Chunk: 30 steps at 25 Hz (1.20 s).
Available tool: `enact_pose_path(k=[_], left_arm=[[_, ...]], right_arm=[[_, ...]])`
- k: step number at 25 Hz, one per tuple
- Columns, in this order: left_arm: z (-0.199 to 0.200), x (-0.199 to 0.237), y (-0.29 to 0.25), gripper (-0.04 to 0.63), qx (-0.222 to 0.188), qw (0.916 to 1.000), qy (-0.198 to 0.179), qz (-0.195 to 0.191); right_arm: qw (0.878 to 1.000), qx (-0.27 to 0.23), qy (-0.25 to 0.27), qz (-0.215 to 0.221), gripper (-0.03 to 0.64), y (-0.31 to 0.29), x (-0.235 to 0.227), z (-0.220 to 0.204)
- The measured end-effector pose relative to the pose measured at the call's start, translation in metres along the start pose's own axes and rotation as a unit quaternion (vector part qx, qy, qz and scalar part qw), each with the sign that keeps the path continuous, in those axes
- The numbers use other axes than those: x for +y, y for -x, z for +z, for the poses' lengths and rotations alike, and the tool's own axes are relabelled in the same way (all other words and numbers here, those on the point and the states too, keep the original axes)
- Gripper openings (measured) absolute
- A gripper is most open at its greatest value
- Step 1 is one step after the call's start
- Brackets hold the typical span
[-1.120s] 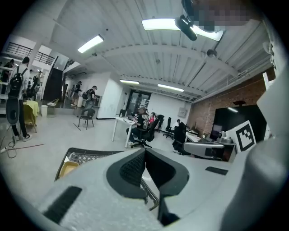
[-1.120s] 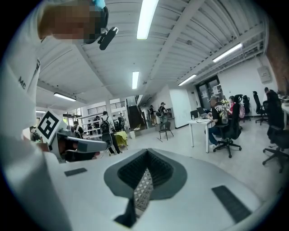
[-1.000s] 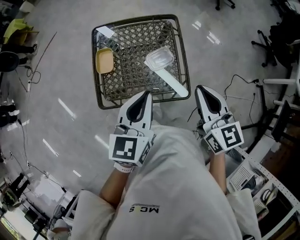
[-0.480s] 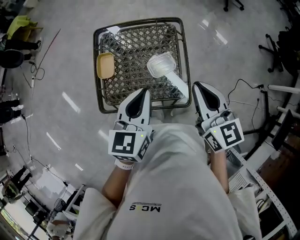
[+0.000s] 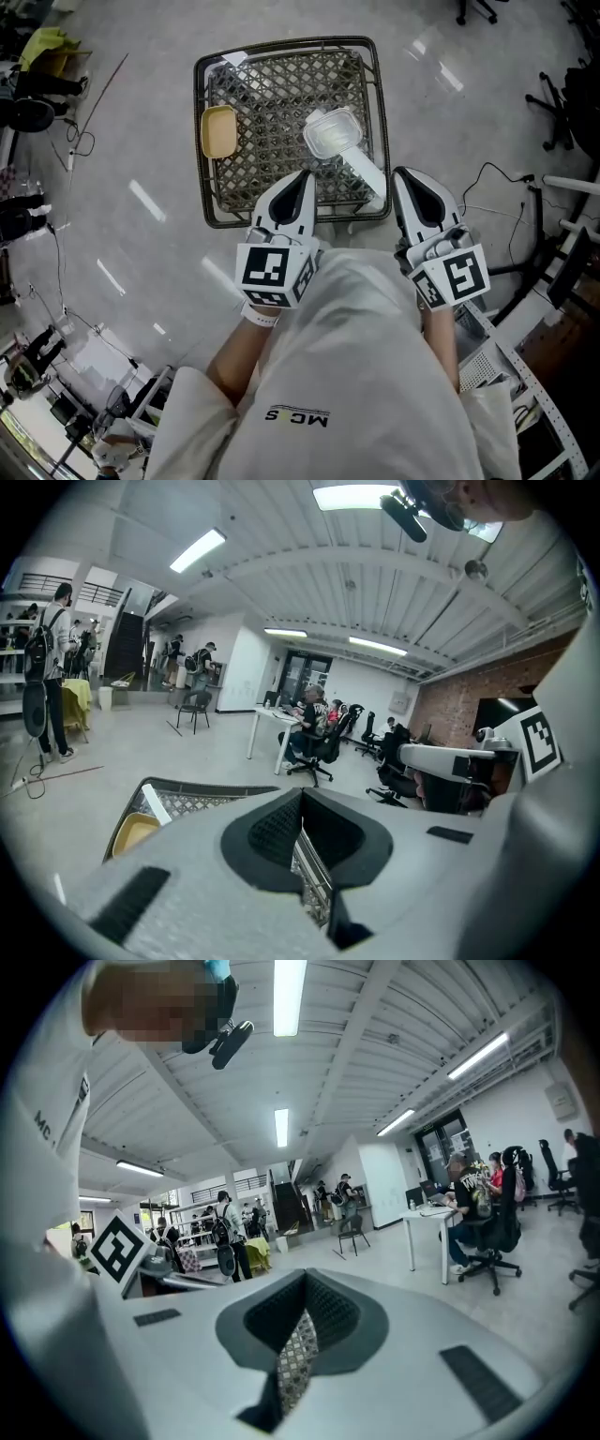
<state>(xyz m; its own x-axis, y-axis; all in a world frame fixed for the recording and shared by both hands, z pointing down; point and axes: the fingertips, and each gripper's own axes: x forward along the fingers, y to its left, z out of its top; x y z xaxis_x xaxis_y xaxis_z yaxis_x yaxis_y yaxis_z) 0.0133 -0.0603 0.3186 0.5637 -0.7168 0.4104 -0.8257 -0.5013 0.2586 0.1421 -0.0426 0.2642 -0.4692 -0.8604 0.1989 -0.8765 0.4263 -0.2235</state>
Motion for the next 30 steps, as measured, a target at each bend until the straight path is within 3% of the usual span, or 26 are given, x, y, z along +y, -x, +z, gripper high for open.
enact_pose_path(k=[9,21,25,30], left_arm=[[-0.022,0.025,-0.026,0.026,0.02,0.9996,0.014,0.016],[-0.048,0.053,-0.03,0.026,0.04,0.9982,0.036,0.025],[-0.055,0.062,-0.033,0.026,0.045,0.9979,0.037,0.029],[-0.062,0.074,-0.031,0.026,0.05,0.9969,0.048,0.037]], right_arm=[[1.0,0.014,0.01,-0.017,0.017,-0.021,-0.001,-0.026],[0.999,0.045,0.022,-0.001,0.022,-0.087,-0.002,-0.086],[0.998,0.059,0.023,0.004,0.078,-0.111,-0.003,-0.105],[0.996,0.088,0.022,0.002,0.101,-0.135,-0.005,-0.136]])
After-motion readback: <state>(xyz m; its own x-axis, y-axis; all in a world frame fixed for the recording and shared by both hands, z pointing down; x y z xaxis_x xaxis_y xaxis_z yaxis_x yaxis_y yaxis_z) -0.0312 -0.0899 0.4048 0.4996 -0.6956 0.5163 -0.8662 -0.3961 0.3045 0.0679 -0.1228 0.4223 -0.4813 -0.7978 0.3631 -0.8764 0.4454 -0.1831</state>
